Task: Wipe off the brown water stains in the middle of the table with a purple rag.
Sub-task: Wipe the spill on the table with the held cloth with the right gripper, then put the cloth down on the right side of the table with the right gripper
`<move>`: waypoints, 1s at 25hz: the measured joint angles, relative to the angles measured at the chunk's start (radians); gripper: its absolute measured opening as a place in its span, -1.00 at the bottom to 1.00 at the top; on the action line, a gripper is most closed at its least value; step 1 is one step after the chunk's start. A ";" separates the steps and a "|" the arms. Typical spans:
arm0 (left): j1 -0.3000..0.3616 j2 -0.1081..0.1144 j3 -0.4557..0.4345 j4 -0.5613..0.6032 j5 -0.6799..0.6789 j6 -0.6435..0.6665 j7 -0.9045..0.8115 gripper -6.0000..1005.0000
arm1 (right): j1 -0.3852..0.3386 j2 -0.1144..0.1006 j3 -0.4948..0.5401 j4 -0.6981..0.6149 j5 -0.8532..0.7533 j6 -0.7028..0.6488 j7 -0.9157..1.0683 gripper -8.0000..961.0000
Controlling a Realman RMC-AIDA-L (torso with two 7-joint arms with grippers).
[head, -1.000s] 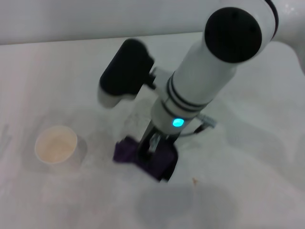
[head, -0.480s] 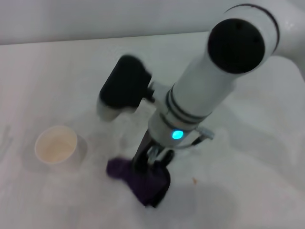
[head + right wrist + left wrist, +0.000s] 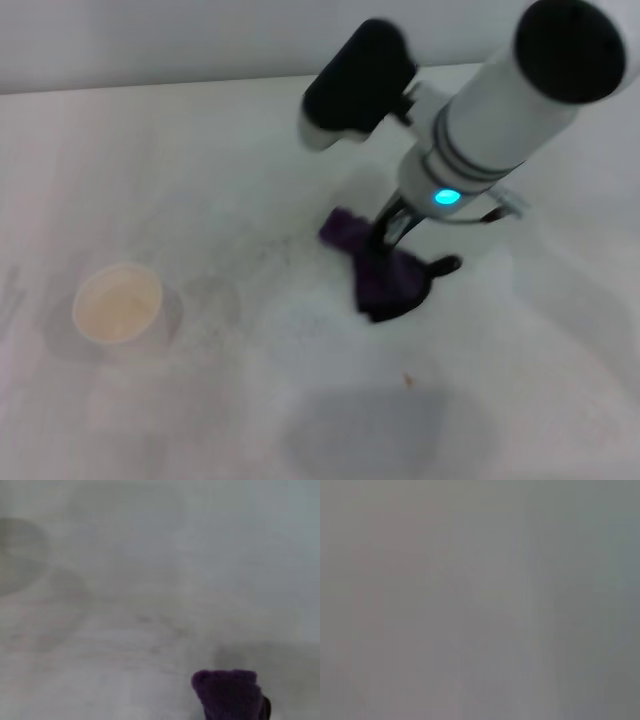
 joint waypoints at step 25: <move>-0.048 0.004 -0.005 0.009 -0.004 -0.025 0.000 0.78 | -0.157 -0.013 0.442 -0.009 -0.187 0.080 -0.182 -0.60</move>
